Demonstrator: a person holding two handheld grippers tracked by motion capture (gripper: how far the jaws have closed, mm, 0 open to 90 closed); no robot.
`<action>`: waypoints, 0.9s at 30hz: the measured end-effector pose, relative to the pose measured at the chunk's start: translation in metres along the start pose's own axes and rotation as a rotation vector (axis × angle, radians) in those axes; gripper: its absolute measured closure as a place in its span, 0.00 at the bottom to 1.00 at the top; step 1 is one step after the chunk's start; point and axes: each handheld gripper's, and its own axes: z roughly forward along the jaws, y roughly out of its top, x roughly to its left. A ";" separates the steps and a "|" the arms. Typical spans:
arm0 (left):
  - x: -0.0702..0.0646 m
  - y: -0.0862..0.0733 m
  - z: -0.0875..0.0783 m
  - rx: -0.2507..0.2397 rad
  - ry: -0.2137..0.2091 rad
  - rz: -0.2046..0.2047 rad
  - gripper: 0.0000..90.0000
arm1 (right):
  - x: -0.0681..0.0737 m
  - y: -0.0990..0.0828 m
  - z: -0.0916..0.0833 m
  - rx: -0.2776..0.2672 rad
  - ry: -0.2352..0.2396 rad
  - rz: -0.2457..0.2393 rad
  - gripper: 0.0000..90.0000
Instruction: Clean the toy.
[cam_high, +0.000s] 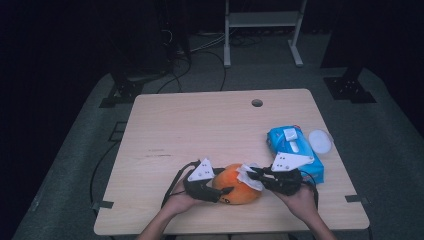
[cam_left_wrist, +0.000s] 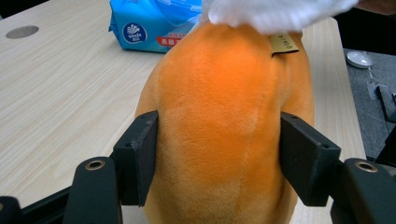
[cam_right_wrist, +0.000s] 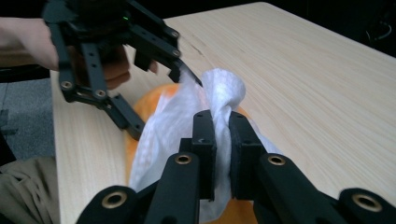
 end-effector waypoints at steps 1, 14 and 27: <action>0.000 0.000 0.000 0.004 0.001 0.003 0.38 | -0.003 -0.002 -0.001 0.004 -0.005 0.010 0.91; -0.009 0.006 0.003 0.004 -0.020 0.030 0.29 | -0.003 0.000 0.004 0.008 0.015 0.024 0.91; -0.006 0.010 0.005 -0.001 0.018 0.007 0.34 | 0.002 0.000 0.004 0.024 0.054 -0.019 0.91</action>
